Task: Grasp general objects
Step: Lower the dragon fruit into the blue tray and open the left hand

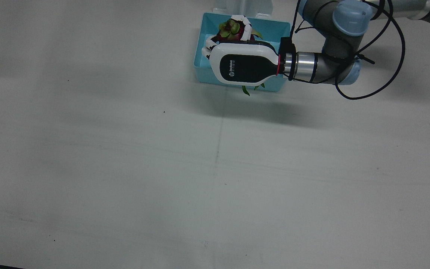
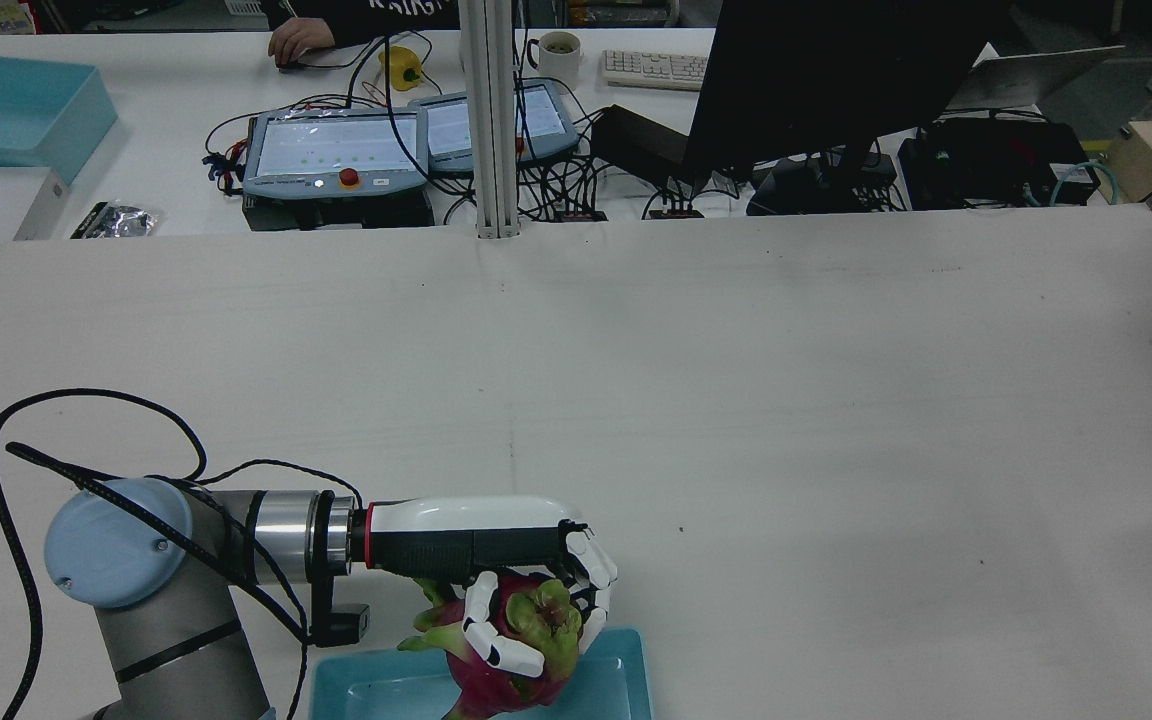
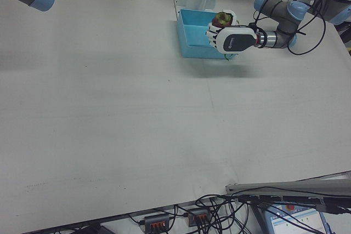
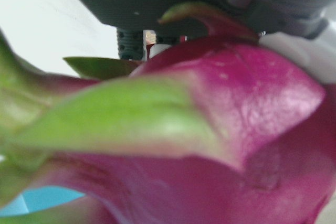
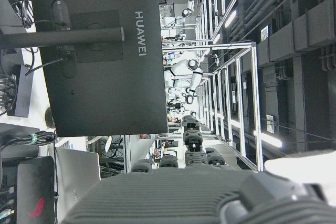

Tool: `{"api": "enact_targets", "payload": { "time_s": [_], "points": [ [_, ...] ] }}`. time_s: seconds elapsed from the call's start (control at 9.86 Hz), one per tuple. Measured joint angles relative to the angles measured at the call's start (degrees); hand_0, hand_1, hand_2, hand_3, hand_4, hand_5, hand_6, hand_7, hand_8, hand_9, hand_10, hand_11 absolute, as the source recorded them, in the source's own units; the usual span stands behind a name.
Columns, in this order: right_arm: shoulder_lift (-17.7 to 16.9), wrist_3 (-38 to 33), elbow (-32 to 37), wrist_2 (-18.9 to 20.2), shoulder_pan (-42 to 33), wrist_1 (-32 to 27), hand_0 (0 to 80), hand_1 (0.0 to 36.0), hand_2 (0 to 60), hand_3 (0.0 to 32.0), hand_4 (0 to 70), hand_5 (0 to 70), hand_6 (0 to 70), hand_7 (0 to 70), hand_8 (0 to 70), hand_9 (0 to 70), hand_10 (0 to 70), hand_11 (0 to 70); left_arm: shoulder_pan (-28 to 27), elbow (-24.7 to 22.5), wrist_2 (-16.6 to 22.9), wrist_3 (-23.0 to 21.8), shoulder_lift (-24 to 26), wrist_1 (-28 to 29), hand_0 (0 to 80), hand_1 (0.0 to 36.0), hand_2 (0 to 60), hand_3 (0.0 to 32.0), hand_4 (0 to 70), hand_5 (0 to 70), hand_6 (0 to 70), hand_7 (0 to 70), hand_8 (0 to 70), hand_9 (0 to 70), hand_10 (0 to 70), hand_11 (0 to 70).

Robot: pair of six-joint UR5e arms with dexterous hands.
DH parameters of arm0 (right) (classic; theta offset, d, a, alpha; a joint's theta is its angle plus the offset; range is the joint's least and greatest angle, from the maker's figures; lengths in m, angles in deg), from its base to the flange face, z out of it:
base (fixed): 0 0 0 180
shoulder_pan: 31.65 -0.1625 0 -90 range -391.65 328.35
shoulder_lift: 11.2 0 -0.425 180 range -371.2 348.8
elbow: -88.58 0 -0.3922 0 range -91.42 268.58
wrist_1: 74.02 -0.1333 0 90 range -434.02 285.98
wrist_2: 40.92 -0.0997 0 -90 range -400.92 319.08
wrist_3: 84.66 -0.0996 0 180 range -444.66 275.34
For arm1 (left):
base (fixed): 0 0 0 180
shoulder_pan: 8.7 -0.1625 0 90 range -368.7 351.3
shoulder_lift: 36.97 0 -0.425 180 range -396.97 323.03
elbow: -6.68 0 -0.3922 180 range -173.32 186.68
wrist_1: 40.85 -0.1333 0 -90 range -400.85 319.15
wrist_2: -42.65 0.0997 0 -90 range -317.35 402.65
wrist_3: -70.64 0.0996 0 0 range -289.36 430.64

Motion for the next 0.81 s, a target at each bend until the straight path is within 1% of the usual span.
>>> {"api": "enact_targets", "payload": {
  "time_s": [0.1, 0.2, 0.3, 0.41, 0.51, 0.61, 0.71, 0.81],
  "points": [
    [0.01, -0.01, -0.01, 0.00, 0.00, 0.00, 0.0, 0.0, 0.0, 0.0, 0.0, 0.0, 0.0, 0.0, 0.0, 0.0, 0.0, 0.0, -1.23, -0.37, 0.17, -0.08, 0.02, -0.27, 49.9, 8.9, 60.0, 0.0, 70.0, 70.0, 70.0, 70.0, 70.0, 70.0, 70.0, 70.0],
    [0.01, -0.02, -0.04, 0.00, 0.00, 0.00, 0.0, 0.0, 0.0, 0.0, 0.0, 0.0, 0.0, 0.0, 0.0, 0.0, 0.0, 0.0, -1.86, -0.83, 0.63, -0.17, -0.02, -0.04, 49.1, 4.0, 38.9, 0.0, 70.0, 70.0, 70.0, 70.0, 70.0, 70.0, 70.0, 70.0],
    [0.02, -0.01, -0.03, 0.00, 0.00, 0.00, 0.0, 0.0, 0.0, 0.0, 0.0, 0.0, 0.0, 0.0, 0.0, 0.0, 0.0, 0.0, -2.37, -1.33, 1.33, -0.24, -0.21, 0.34, 47.9, 8.6, 22.7, 0.0, 61.4, 34.3, 45.6, 59.5, 40.3, 37.9, 36.8, 51.7],
    [0.03, -0.02, -0.02, 0.00, 0.00, 0.00, 0.0, 0.0, 0.0, 0.0, 0.0, 0.0, 0.0, 0.0, 0.0, 0.0, 0.0, 0.0, -3.05, -1.70, 1.94, -0.28, -0.41, 0.64, 46.3, 8.0, 17.2, 0.0, 47.5, 22.8, 28.0, 36.4, 23.4, 14.5, 19.2, 27.5],
    [0.03, -0.02, -0.01, 0.00, 0.00, 0.00, 0.0, 0.0, 0.0, 0.0, 0.0, 0.0, 0.0, 0.0, 0.0, 0.0, 0.0, 0.0, -3.69, -1.91, 2.32, -0.30, -0.53, 0.82, 46.8, 11.9, 15.7, 0.0, 29.6, 13.3, 12.5, 16.4, 9.7, 2.7, 8.3, 12.4],
    [0.03, -0.01, 0.00, 0.00, 0.00, 0.00, 0.0, 0.0, 0.0, 0.0, 0.0, 0.0, 0.0, 0.0, 0.0, 0.0, 0.0, 0.0, -4.15, -2.11, 2.58, -0.31, -0.63, 0.92, 49.4, 19.1, 21.0, 0.0, 20.0, 9.5, 6.4, 8.1, 0.5, 0.2, 7.3, 12.1],
    [0.02, 0.00, 0.01, 0.00, 0.00, 0.00, 0.0, 0.0, 0.0, 0.0, 0.0, 0.0, 0.0, 0.0, 0.0, 0.0, 0.0, 0.0, -4.35, -2.26, 2.70, -0.31, -0.65, 0.97, 50.3, 21.6, 20.6, 0.0, 10.7, 6.0, 2.2, 2.5, 0.0, 0.0, 5.1, 9.5],
    [0.01, 0.01, 0.01, 0.00, 0.00, 0.00, 0.0, 0.0, 0.0, 0.0, 0.0, 0.0, 0.0, 0.0, 0.0, 0.0, 0.0, 0.0, -4.40, -2.36, 2.72, -0.32, -0.66, 0.99, 50.4, 22.3, 20.0, 0.0, 4.9, 4.7, 0.1, 0.1, 0.0, 0.0, 3.5, 7.3]
  ]
}}
